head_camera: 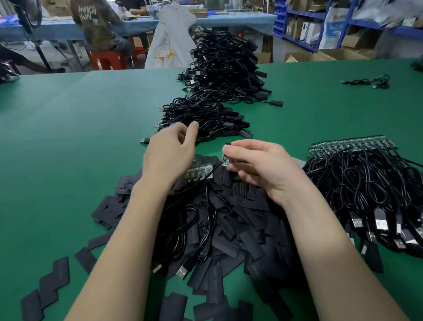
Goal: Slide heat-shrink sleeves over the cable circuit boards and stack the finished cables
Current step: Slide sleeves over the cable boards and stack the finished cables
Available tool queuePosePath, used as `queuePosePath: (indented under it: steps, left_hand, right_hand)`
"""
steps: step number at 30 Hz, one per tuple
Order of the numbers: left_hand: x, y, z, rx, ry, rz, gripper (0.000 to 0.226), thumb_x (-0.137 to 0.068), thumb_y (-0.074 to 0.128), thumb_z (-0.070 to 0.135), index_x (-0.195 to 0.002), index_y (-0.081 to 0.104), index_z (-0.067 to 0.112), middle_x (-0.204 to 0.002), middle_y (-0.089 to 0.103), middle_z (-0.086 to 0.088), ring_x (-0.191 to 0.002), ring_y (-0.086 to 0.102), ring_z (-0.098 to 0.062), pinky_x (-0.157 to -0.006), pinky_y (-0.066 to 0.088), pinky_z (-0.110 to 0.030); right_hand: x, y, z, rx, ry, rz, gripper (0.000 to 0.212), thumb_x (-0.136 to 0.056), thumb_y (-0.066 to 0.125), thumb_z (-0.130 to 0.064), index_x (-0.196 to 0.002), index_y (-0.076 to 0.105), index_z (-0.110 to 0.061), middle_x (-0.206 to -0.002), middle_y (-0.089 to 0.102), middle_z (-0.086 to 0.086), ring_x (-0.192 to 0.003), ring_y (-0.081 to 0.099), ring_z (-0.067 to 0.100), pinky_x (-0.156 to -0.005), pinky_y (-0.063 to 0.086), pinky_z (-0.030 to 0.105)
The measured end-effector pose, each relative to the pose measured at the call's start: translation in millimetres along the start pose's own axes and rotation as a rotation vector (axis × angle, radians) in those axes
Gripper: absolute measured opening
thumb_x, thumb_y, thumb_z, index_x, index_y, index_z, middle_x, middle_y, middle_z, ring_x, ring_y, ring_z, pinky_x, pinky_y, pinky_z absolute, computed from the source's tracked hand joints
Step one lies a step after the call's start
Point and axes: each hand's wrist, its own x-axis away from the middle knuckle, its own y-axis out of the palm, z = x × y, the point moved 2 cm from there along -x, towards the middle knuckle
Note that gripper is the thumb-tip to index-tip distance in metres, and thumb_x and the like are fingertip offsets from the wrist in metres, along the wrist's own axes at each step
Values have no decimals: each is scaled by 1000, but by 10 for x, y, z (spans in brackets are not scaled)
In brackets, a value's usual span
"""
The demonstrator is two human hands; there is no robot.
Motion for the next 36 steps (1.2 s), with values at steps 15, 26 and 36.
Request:
queuePosePath:
  steps: [15, 26, 36]
  left_hand:
    - [70, -74, 118, 344, -112, -548, 11, -95, 68, 17, -84, 67, 18, -81, 67, -8, -65, 55, -15, -57, 44, -23]
    - [108, 20, 103, 387, -135, -546, 8, -92, 68, 14, -85, 67, 19, -85, 66, -7, -69, 54, -18, -69, 42, -30]
    - [195, 113, 206, 579, -134, -659, 8, -98, 62, 7, -90, 63, 8, -80, 70, -14, -70, 64, -17, -71, 56, -25]
  right_hand:
    - [-108, -89, 166, 1143, -285, -8, 38, -88, 67, -23, -119, 68, -45, -110, 64, -12, -92, 60, 10, -87, 51, 30]
    - [-147, -217, 159, 662, -324, 68, 14, -79, 84, -20, -80, 71, -26, -74, 73, -6, -66, 67, 9, -69, 54, 25]
    - [-87, -146, 145, -1, -239, -72, 17, -80, 84, -6, -92, 73, -10, -83, 77, 10, -74, 75, 20, -67, 59, 21]
